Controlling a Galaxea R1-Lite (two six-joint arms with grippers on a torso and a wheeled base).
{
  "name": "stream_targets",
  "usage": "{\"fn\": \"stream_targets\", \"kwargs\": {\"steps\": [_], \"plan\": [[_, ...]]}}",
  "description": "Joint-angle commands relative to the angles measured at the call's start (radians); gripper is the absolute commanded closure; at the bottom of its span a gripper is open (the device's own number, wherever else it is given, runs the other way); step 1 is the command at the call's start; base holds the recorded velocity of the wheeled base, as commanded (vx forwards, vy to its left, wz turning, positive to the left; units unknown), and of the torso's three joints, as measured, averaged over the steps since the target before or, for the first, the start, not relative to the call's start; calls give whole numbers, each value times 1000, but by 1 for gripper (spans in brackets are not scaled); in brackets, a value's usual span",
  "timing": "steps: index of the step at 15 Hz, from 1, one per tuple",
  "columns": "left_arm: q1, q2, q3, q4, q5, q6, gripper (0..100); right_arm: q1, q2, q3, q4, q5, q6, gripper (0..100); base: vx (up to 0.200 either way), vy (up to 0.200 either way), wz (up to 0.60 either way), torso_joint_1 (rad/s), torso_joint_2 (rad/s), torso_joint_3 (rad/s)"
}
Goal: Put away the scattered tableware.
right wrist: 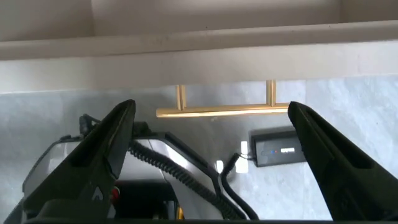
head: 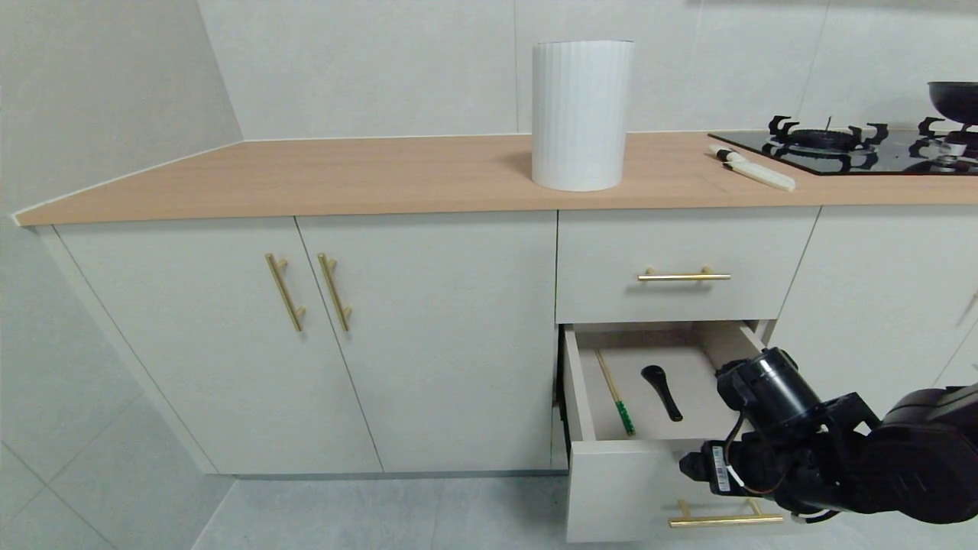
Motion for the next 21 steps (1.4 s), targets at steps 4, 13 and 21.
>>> {"fn": "stream_targets", "kwargs": {"steps": [4, 13, 21], "plan": [[0, 0, 0, -1, 0, 0, 0, -62, 97, -96, -16, 2, -20, 0, 0, 0, 0, 0, 0, 0], [0, 0, 0, 1, 0, 0, 0, -120, 212, -219, -157, 7, -124, 0, 0, 0, 0, 0, 0, 0], [0, 0, 0, 1, 0, 0, 0, -122, 269, -182, -317, 7, -164, 0, 0, 0, 0, 0, 0, 0]]}}
